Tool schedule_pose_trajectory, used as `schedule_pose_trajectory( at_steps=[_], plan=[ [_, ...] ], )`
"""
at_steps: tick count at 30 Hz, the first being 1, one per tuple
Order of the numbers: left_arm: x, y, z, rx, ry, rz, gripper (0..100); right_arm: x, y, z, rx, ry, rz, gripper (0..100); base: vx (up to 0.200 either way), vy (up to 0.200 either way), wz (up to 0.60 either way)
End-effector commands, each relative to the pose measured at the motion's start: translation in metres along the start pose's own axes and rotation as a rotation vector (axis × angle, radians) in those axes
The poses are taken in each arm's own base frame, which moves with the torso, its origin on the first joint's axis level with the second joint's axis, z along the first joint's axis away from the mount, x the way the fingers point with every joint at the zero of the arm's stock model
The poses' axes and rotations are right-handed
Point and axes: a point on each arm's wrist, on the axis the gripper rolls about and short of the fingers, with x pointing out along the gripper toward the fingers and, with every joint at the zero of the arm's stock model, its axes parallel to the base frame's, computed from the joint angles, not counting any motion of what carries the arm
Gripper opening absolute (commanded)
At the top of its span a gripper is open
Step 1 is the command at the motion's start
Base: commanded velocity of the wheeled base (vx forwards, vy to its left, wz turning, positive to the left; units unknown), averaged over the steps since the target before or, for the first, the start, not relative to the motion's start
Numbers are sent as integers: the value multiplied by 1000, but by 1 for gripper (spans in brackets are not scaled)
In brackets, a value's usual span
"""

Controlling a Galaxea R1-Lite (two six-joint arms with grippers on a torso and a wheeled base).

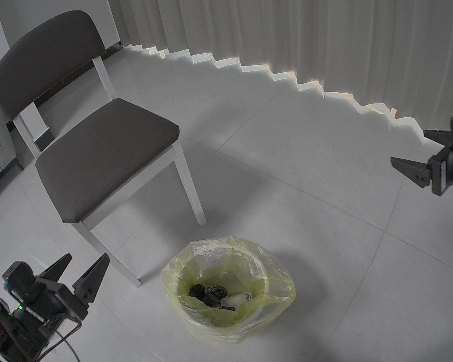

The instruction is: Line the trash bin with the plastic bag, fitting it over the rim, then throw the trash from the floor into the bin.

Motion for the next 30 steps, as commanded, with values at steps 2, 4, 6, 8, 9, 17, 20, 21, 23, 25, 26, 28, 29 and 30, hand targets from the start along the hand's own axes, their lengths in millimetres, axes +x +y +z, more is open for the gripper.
schedule_pose_trajectory(
  at_steps=[2, 4, 6, 8, 9, 17, 20, 21, 23, 25, 26, 28, 29, 30],
  plan=[
    [-127, -35, -2, 25, -97, 13, 100, -136, 8, -49, 23, -176, -57, 100, 0, 0, 0],
    [-145, -40, -7, 21, -84, 8, 100, -149, 10, -61, 42, -185, -69, 100, 0, 0, 0],
    [-165, -44, -18, 14, -63, 12, 100, -163, 12, -72, 85, -205, -89, 100, 0, 0, 0],
    [-177, -47, -29, 7, -49, 49, 100, -175, 14, -80, 122, -233, -105, 100, 0, 0, 0],
    [-183, -48, -36, 9, -61, 64, 100, -183, 15, -86, 141, -253, -114, 100, 0, 0, 0],
    [-192, -46, -74, 103, -89, 98, 100, -223, 29, -123, 181, -309, -124, 100, 0, 0, 0],
    [-191, -44, -76, 140, -87, 130, 100, -221, 27, -124, 218, -318, -198, 100, 0, 0, 0],
    [-191, -44, -76, 144, -89, 147, 100, -220, 26, -125, 240, -327, -215, 100, 0, 0, 0],
    [-192, -43, -76, 153, -92, 178, 100, -216, 26, -132, 267, -338, -238, 100, 0, 0, 0],
    [-192, -42, -76, 151, -95, 213, 100, -213, 26, -138, 271, -334, -272, 100, 0, 0, 0],
    [-192, -42, -76, 151, -97, 227, 100, -213, 26, -138, 275, -331, -287, 100, 0, 0, 0],
    [-192, -41, -76, 153, -103, 276, 100, -212, 25, -140, 282, -317, -332, 100, 0, 0, 0],
    [-192, -41, -76, 153, -106, 288, 100, -212, 25, -140, 286, -316, -333, 100, 0, 0, 0],
    [-192, -41, -76, 154, -105, 293, 100, -212, 25, -140, 288, -313, -337, 100, 0, 0, 0]
  ],
)
